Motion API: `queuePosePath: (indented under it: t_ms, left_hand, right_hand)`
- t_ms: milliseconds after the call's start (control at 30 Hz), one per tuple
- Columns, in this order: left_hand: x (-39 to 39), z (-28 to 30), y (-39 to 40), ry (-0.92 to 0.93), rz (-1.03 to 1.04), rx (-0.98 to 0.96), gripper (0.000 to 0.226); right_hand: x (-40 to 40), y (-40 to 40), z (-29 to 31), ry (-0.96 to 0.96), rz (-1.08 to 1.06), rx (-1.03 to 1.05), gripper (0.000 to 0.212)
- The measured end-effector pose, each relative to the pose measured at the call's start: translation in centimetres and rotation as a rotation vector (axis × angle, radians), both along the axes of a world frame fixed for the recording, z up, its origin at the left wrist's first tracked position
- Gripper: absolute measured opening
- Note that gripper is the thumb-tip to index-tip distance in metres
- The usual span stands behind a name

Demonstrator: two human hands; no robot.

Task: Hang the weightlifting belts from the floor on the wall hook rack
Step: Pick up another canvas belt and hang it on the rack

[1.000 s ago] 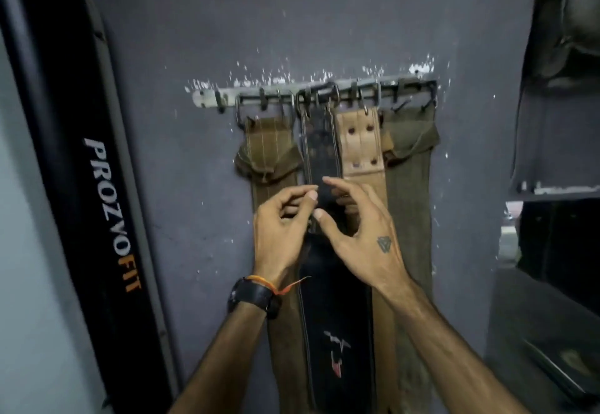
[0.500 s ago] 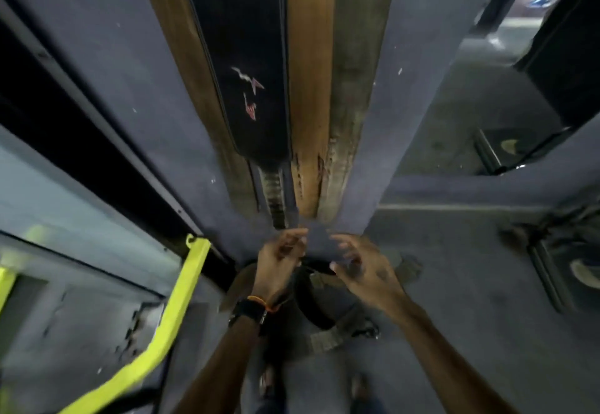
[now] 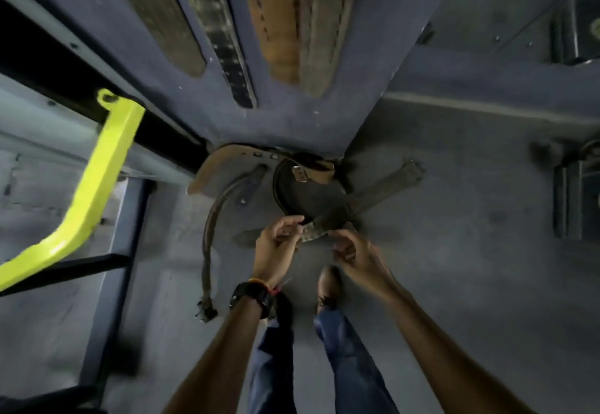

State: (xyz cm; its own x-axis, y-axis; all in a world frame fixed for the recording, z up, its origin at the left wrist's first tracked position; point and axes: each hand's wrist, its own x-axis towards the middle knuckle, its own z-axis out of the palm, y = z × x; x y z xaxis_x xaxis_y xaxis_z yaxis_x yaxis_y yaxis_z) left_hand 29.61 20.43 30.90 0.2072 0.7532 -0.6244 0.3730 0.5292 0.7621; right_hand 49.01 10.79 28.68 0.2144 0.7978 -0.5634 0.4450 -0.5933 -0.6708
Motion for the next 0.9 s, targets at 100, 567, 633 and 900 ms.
queuePosePath:
  t_ms: [100, 567, 633, 900]
  left_hand:
    - [0.9, -7.7, -0.3, 0.02, -0.001, -0.041, 0.018]
    - [4.6, -47.6, -0.9, 0.056, -0.094, -0.132, 0.026]
    - [4.4, -50.9, -0.9, 0.052, -0.106, -0.1, 0.025]
    - [4.3, -52.9, 2.6, 0.136, -0.208, 0.009, 0.032]
  right_hand:
    - [-0.2, -1.0, -9.4, 0.055, -0.032, -0.101, 0.048]
    - [2.8, 3.3, -53.7, 0.393, -0.715, -0.405, 0.087]
    - [3.1, 4.4, -59.3, 0.375, -0.861, -0.394, 0.099]
    - [4.1, 5.1, -63.6, 0.306, -1.042, -0.391, 0.027]
